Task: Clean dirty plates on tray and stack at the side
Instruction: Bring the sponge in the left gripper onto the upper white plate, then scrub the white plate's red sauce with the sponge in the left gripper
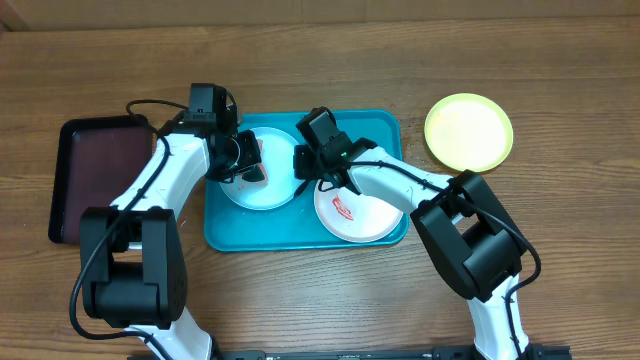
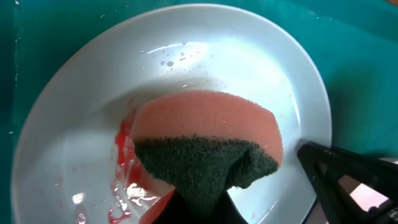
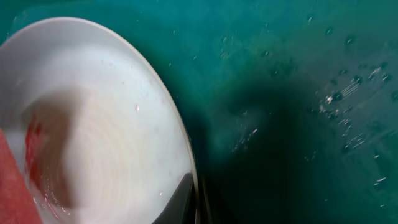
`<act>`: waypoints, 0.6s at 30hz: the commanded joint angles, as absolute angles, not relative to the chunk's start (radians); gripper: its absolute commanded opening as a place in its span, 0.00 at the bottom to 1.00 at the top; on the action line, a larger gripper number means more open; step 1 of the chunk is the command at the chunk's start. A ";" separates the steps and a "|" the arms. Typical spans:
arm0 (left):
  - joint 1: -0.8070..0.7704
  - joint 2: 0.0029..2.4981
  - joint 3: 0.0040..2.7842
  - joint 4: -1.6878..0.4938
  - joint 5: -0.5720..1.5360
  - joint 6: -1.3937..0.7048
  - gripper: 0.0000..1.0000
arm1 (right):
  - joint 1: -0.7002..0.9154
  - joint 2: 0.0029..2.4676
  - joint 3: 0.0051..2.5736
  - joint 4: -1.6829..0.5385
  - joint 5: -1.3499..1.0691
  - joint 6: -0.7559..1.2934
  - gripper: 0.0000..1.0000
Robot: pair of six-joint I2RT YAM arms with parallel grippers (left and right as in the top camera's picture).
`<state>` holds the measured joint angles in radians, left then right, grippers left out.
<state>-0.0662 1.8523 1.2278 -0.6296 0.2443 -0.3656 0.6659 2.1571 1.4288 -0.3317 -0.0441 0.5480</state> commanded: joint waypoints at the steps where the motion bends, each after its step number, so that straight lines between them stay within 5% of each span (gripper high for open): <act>1: -0.074 1.872 1.220 -0.626 0.264 -0.397 0.04 | 0.669 2.170 1.427 -0.347 0.086 0.459 0.04; 18: -0.170 1.979 1.220 -0.583 0.195 -0.524 0.04 | 0.685 2.170 1.426 -0.351 0.089 0.475 0.04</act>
<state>-0.1757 1.9362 1.2282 -0.5800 0.2314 -0.4812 0.6827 2.1571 1.4326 -0.3279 0.0463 0.4854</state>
